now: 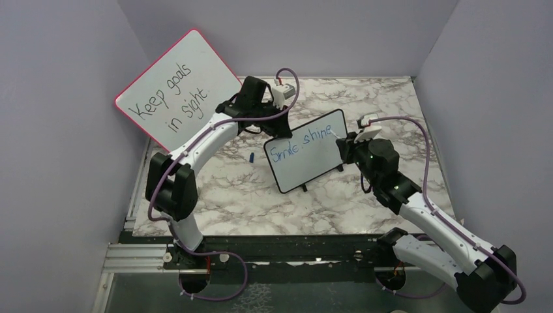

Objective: Write a sentence on the whiteboard

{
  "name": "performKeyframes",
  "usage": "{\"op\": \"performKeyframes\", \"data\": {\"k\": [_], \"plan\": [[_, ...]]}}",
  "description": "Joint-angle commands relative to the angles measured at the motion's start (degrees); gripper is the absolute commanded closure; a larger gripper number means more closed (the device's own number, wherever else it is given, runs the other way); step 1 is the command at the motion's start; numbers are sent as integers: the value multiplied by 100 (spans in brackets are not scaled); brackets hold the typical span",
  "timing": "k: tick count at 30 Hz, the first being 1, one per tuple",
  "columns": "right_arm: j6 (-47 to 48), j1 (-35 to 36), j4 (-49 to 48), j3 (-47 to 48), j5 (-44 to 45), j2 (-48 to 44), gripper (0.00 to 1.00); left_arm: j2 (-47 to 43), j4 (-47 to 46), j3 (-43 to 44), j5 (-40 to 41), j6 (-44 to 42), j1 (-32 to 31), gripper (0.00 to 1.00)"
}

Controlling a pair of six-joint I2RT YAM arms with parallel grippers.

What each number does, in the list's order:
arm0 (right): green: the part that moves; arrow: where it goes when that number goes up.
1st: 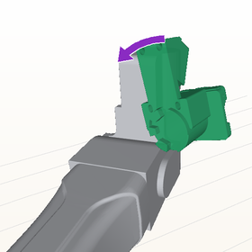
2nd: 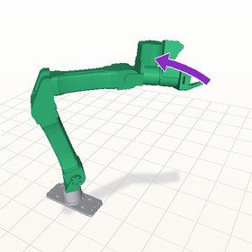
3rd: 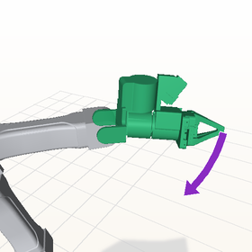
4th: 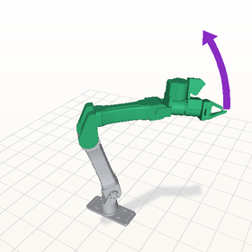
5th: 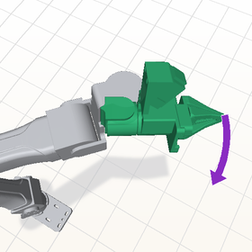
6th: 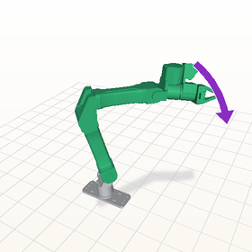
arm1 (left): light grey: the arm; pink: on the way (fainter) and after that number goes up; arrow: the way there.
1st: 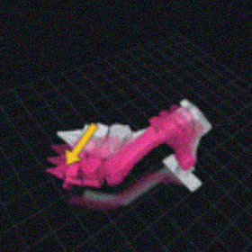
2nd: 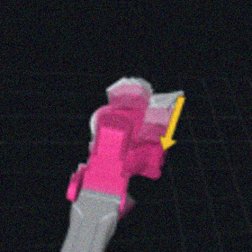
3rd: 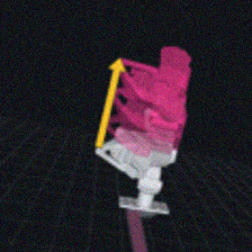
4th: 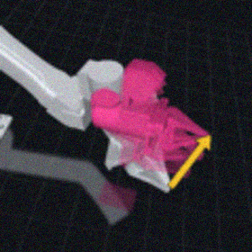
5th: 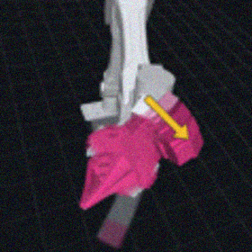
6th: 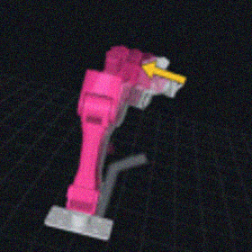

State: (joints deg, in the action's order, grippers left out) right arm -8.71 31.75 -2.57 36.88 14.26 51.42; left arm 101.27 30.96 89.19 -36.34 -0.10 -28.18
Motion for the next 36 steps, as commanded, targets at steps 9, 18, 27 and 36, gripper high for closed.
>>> {"op": "performKeyframes", "data": {"k": [9,18,27,36], "plan": [[89,219,11,-62,-811,-181,99,-2142,-3303,-2758,631,1869,518,69],[159,584,61,-35,-836,-164,99,-2096,-4768,-3596,-587,2364,727,61],[315,1089,216,67,-368,5,99,-1594,-4773,-3572,-1105,1806,604,60],[403,1301,364,130,-170,61,99,-1312,-3772,-2989,-1336,866,690,69]]}}
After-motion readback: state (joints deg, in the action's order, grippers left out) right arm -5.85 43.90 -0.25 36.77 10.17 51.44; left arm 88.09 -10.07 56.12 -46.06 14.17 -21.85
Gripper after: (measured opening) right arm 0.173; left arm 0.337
